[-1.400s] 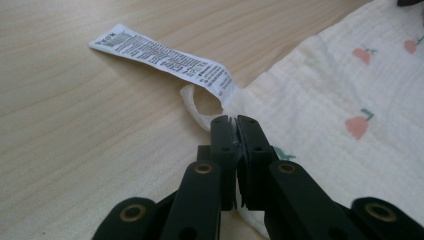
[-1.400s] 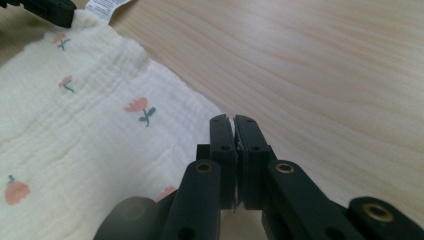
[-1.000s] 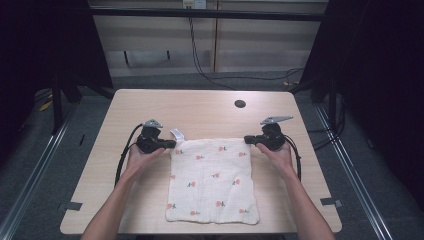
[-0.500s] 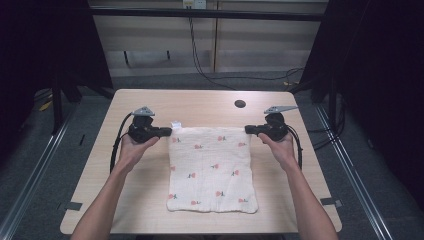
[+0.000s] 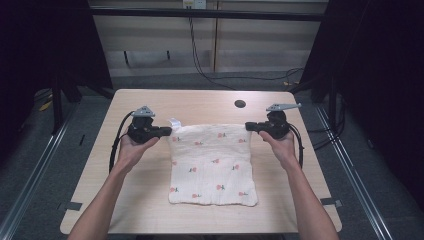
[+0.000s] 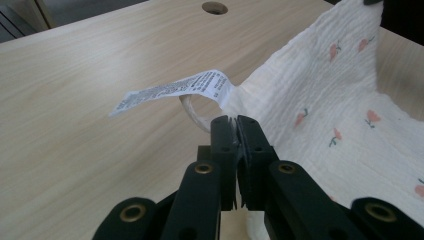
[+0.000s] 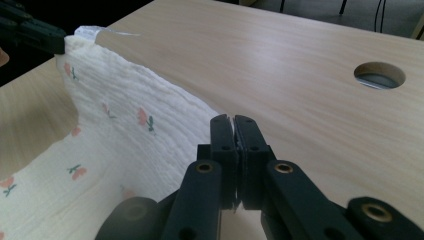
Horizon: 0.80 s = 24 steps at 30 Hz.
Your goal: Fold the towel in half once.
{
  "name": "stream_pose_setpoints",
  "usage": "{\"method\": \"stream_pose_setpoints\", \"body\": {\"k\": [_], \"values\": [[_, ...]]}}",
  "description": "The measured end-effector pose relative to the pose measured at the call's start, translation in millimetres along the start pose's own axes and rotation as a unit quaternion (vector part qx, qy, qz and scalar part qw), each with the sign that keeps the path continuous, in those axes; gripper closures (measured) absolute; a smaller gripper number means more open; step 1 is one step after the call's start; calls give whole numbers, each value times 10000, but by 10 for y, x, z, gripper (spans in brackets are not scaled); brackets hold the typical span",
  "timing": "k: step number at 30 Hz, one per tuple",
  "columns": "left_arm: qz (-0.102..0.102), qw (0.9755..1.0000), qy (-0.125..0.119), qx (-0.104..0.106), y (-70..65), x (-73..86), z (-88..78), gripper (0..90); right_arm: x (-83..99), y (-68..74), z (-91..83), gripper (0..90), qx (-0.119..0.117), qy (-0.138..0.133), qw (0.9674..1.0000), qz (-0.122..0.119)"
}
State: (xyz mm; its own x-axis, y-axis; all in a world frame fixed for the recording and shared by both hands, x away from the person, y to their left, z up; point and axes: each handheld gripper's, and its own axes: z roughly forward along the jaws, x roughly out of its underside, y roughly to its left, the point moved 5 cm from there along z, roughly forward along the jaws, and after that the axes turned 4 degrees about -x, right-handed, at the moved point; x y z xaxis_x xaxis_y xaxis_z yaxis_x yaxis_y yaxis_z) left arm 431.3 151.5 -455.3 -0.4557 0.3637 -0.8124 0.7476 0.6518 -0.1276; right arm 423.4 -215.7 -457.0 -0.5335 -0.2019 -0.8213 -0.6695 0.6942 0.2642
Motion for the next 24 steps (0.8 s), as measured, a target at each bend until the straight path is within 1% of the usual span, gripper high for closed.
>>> {"method": "stream_pose_setpoints", "body": {"k": [1, 2, 3, 4, 5, 6, 7, 8, 11, 12, 13, 15, 16, 17, 18, 20, 21, 22, 23, 24], "values": [[-2, 10000, -35, 18, -14, 19, -14, 872, 59, 40, -16, 888, -35, 45, 10000, -46], [20, 10000, -58, -8, -29, 36, -31, 872, 59, 40, -16, 888, -35, 45, 10000, -46], [40, 10000, -84, 16, -46, 46, -50, 872, 81, 70, -65, 888, -90, 6, 9999, -96], [32, 9999, -128, 34, -76, 54, -69, 872, 77, 77, -94, 888, -54, 39, 9999, -150], [99, 9998, -151, 43, -104, 60, -89, 872, 77, 77, -94, 888, -54, 39, 9999, -150], [97, 9998, -146, 101, -147, 68, -102, 872, 66, 88, -126, 888, -82, -5, 9999, -151], [171, 9997, -110, 98, -186, 80, -117, 872, 58, 107, -156, 888, -139, -44, 9998, -151], [211, 9996, -120, 125, -232, 93, -133, 873, 59, 130, -178, 888, -120, -22, 9997, -191], [260, 9993, -156, 198, -299, 124, -189, 872, 92, 201, -246, 888, -138, 16, 9994, -306], [249, 9993, -179, 224, -315, 133, -207, 872, 105, 219, -273, 888, -147, -3, 9994, -300], [254, 9993, -181, 201, -320, 140, -236, 872, 121, 228, -301, 888, -143, -8, 9995, -294], [150, 9990, -290, 312, -348, 133, -294, 872, 166, 252, -353, 887, -161, -49, 9997, -183], [129, 9988, -331, 337, -371, 132, -317, 872, 202, 297, -389, 887, -171, -28, 9997, -193], [192, 9987, -333, 330, -401, 138, -338, 872, 202, 297, -389, 887, -171, -28, 9997, -193], [279, 9986, -314, 330, -433, 148, -352, 872, 218, 331, -404, 888, -164, -6, 9996, -218], [289, 9982, -373, 383, -482, 169, -385, 872, 248, 384, -434, 888, -152, 48, 9995, -264], [271, 9979, -398, 433, -507, 182, -410, 872, 264, 406, -453, 887, -152, 49, 9995, -288], [202, 9973, -432, 562, -529, 193, -435, 872, 277, 429, -473, 887, -129, 32, 9995, -277], [35, 9959, -503, 751, -557, 209, -467, 872, 291, 454, -496, 887, -119, 12, 9995, -302], [110, 9964, -502, 670, -584, 254, -492, 872, 320, 510, -547, 887, -132, -135, 9993, -309]]}}
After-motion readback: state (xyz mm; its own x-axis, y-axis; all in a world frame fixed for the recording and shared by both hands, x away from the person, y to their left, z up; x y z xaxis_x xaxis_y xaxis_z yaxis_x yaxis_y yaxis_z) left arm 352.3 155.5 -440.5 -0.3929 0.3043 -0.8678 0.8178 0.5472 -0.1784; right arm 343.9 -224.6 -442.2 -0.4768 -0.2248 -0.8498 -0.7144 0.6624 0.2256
